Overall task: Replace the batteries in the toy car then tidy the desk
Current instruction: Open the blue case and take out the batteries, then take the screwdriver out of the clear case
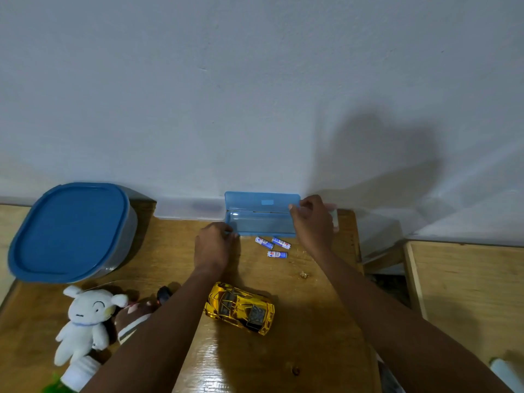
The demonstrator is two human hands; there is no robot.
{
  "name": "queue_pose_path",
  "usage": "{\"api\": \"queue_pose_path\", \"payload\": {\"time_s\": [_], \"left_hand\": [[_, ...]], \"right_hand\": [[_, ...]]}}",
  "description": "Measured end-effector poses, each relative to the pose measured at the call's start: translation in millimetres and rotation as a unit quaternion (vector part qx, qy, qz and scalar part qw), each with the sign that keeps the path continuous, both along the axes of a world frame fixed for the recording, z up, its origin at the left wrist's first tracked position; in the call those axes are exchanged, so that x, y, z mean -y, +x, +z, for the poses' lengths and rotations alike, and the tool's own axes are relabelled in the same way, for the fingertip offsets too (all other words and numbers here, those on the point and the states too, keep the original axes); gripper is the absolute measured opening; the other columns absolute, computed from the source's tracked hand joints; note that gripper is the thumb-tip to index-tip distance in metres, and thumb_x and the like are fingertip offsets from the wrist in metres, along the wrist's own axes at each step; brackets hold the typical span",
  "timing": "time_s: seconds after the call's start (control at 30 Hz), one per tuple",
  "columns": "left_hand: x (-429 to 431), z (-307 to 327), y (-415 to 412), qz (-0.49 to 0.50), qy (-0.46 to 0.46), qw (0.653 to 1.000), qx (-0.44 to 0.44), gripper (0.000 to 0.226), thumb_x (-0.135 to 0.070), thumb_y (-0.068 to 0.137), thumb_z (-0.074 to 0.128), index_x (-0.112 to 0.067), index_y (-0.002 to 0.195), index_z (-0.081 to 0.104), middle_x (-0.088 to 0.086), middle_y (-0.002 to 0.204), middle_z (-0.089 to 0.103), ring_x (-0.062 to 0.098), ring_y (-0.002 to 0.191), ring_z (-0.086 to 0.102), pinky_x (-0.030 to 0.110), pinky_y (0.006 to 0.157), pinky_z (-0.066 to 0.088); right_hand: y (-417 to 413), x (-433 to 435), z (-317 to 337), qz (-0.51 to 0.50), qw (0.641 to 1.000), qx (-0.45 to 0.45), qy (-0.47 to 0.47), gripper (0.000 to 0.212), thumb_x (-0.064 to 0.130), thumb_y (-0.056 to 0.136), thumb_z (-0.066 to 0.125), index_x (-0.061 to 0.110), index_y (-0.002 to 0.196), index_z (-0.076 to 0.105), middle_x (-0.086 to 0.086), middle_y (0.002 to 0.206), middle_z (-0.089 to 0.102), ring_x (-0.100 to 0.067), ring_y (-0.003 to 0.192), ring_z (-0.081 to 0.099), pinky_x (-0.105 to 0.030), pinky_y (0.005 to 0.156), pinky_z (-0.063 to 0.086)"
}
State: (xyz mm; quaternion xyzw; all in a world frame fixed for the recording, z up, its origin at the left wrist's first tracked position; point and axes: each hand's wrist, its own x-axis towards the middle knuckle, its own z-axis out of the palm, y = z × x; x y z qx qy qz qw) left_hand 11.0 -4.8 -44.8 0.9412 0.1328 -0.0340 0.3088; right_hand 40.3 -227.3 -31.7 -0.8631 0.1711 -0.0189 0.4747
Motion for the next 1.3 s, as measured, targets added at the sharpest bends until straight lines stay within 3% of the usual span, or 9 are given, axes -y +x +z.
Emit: {"api": "queue_pose_path", "payload": {"time_s": [0.2, 0.3, 0.4, 0.5, 0.63, 0.87, 1.0, 1.3], "left_hand": [[4, 1, -3, 0.017, -0.021, 1.000, -0.005, 0.024, -0.019, 0.092, 0.072, -0.010, 0.115, 0.072, 0.012, 0.112, 0.074, 0.024, 0.101, 0.069, 0.030, 0.083, 0.051], [5, 2, -4, 0.028, -0.028, 0.999, -0.012, 0.031, -0.020, 0.092, 0.072, -0.012, 0.122, 0.066, 0.016, 0.117, 0.073, 0.028, 0.106, 0.069, 0.036, 0.085, 0.055], [6, 4, -5, 0.030, -0.047, 0.998, -0.012, 0.040, -0.019, 0.093, 0.071, -0.016, 0.126, 0.049, 0.016, 0.126, 0.069, 0.032, 0.111, 0.069, 0.044, 0.086, 0.060], [8, 7, -4, 0.031, -0.039, 0.999, 0.000, 0.052, -0.018, 0.093, 0.070, -0.018, 0.135, 0.040, 0.016, 0.127, 0.069, 0.032, 0.108, 0.070, 0.049, 0.085, 0.061], [7, 5, -3, 0.020, 0.009, 1.000, 0.003, 0.046, -0.027, 0.093, 0.071, -0.021, 0.133, 0.051, 0.012, 0.122, 0.071, 0.028, 0.104, 0.071, 0.046, 0.085, 0.061], [6, 10, 2, -0.034, 0.137, 0.990, 0.019, 0.042, -0.036, 0.093, 0.070, -0.015, 0.129, 0.068, 0.007, 0.122, 0.070, 0.027, 0.103, 0.068, 0.037, 0.083, 0.054], [6, 10, 9, -0.081, 0.217, 0.972, 0.027, 0.039, -0.038, 0.094, 0.067, -0.014, 0.124, 0.071, 0.011, 0.121, 0.065, 0.031, 0.111, 0.057, 0.043, 0.088, 0.047], [3, 9, 20, -0.095, 0.214, 0.972, 0.007, 0.040, -0.042, 0.095, 0.063, -0.020, 0.128, 0.069, 0.010, 0.126, 0.056, 0.029, 0.120, 0.047, 0.044, 0.096, 0.042]], "right_hand": [[-1, 3, -6, 0.010, 1.000, 0.006, -0.009, 0.038, 0.042, 0.091, 0.067, 0.025, 0.120, 0.051, 0.007, 0.100, 0.067, -0.009, 0.086, 0.063, -0.017, 0.062, 0.039], [-1, 3, -9, 0.038, 0.999, 0.023, -0.029, 0.037, 0.042, 0.093, 0.064, 0.028, 0.126, 0.056, 0.009, 0.100, 0.065, -0.005, 0.087, 0.061, -0.014, 0.064, 0.038], [-4, 4, -22, 0.068, 0.996, 0.027, -0.055, 0.033, 0.048, 0.094, 0.058, 0.027, 0.117, 0.068, 0.007, 0.105, 0.065, -0.009, 0.097, 0.062, -0.023, 0.077, 0.050], [-15, 7, -36, 0.119, 0.983, 0.046, -0.130, 0.028, 0.042, 0.093, 0.064, 0.023, 0.110, 0.075, 0.002, 0.108, 0.064, -0.013, 0.104, 0.057, -0.028, 0.083, 0.050], [-22, 12, -42, 0.161, 0.963, 0.066, -0.206, 0.031, 0.040, 0.086, 0.073, 0.023, 0.112, 0.075, 0.001, 0.115, 0.063, -0.017, 0.112, 0.053, -0.034, 0.089, 0.051], [-10, 13, -38, 0.173, 0.946, 0.043, -0.272, 0.030, 0.042, 0.089, 0.069, 0.029, 0.115, 0.074, 0.004, 0.127, 0.062, -0.021, 0.124, 0.050, -0.041, 0.098, 0.038], [-6, 11, -39, 0.162, 0.943, 0.041, -0.288, 0.029, 0.041, 0.089, 0.070, 0.027, 0.114, 0.074, 0.002, 0.127, 0.062, -0.025, 0.122, 0.052, -0.044, 0.099, 0.039], [-2, 5, -39, 0.149, 0.941, 0.038, -0.302, 0.026, 0.037, 0.091, 0.068, 0.026, 0.114, 0.075, -0.001, 0.128, 0.063, -0.028, 0.123, 0.050, -0.046, 0.097, 0.040]]}}
